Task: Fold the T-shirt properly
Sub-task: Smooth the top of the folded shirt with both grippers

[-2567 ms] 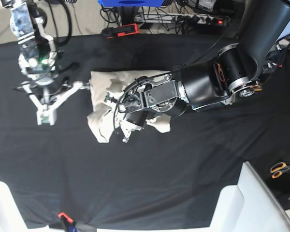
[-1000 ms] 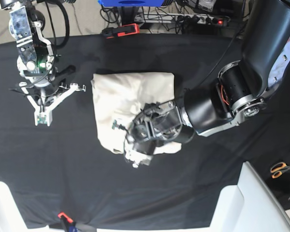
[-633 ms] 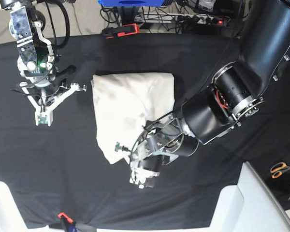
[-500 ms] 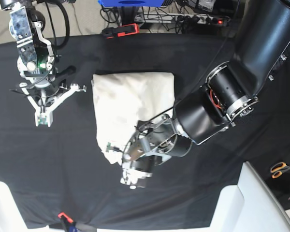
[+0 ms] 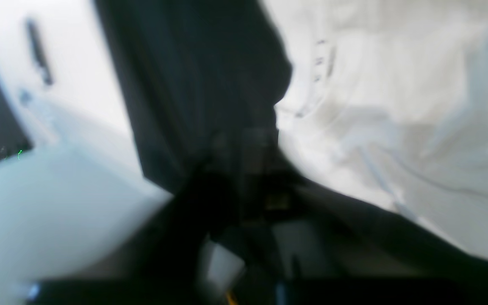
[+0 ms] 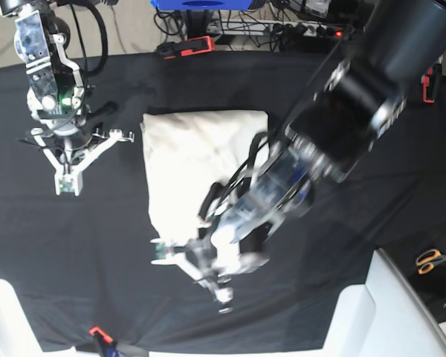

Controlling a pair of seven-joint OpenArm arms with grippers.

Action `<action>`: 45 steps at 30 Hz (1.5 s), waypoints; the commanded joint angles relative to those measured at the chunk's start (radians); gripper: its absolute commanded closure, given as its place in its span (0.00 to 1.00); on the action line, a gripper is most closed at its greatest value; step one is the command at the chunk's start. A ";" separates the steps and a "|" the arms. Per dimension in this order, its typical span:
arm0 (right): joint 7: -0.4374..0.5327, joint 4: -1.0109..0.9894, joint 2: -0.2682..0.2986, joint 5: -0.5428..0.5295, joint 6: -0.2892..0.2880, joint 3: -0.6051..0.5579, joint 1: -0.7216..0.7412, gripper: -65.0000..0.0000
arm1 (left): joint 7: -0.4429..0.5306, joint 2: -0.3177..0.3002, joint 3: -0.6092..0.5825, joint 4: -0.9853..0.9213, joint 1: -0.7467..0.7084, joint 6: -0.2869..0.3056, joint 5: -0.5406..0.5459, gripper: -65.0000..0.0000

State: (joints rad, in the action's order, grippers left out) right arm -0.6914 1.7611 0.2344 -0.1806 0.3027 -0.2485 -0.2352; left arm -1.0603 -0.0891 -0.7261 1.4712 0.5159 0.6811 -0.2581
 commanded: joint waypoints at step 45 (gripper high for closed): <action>0.141 -0.324 -0.062 -0.004 -0.231 -0.338 0.093 0.99 | 0.309 -0.103 0.357 0.159 -0.709 -0.105 0.010 1.00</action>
State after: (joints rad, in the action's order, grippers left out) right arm -0.5129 1.4277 0.1730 -0.1757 0.0784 -0.5846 -0.1375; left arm -0.7639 -0.1909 -0.3733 1.6028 -0.2012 0.5793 -0.2535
